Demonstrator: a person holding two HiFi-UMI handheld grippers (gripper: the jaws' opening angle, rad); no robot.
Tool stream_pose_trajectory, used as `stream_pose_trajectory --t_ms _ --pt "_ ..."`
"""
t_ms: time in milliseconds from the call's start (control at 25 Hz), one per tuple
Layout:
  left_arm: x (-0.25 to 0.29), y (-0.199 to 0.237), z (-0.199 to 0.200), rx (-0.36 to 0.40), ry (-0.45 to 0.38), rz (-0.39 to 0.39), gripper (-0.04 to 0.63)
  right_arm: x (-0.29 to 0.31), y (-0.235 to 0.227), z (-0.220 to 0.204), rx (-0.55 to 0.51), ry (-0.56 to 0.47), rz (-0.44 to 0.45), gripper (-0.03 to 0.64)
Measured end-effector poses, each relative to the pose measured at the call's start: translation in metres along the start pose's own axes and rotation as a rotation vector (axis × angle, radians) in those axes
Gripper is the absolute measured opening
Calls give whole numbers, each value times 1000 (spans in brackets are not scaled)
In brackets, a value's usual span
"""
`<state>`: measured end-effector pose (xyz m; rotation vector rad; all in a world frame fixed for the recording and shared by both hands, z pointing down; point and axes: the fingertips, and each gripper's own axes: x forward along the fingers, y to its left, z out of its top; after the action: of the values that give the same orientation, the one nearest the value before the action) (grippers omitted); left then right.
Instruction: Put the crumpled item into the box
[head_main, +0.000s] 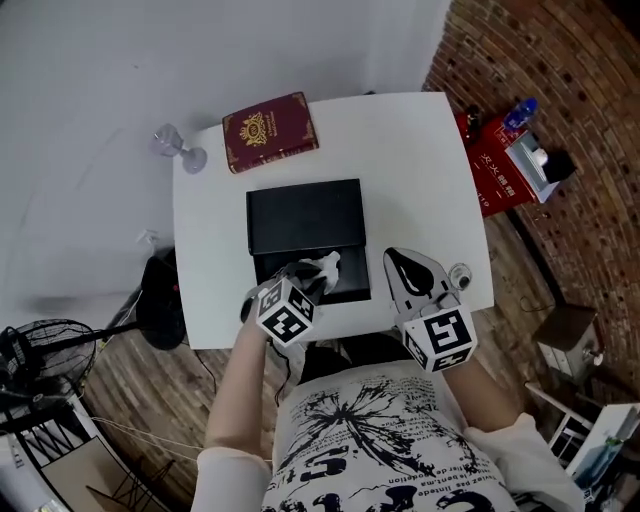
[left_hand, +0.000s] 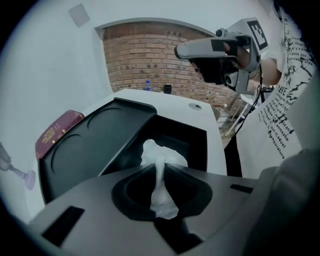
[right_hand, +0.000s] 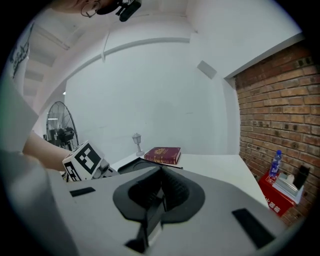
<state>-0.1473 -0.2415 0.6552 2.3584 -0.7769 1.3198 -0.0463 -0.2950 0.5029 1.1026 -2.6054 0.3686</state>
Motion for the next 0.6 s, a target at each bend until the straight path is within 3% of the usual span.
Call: stream_pose_trajectory --t_ms 280,400,600 --pt "19 -12 -10 32 61 -90 86 -17 -4 -4 40 -5 -102 15" --pt "17 -10 -12 22 44 -106 100 -21 4 -3 41 -2 -131 15" --pt "1 -7 -13 -6 -18 -108 178 -30 17 3 28 -26 -175 15"
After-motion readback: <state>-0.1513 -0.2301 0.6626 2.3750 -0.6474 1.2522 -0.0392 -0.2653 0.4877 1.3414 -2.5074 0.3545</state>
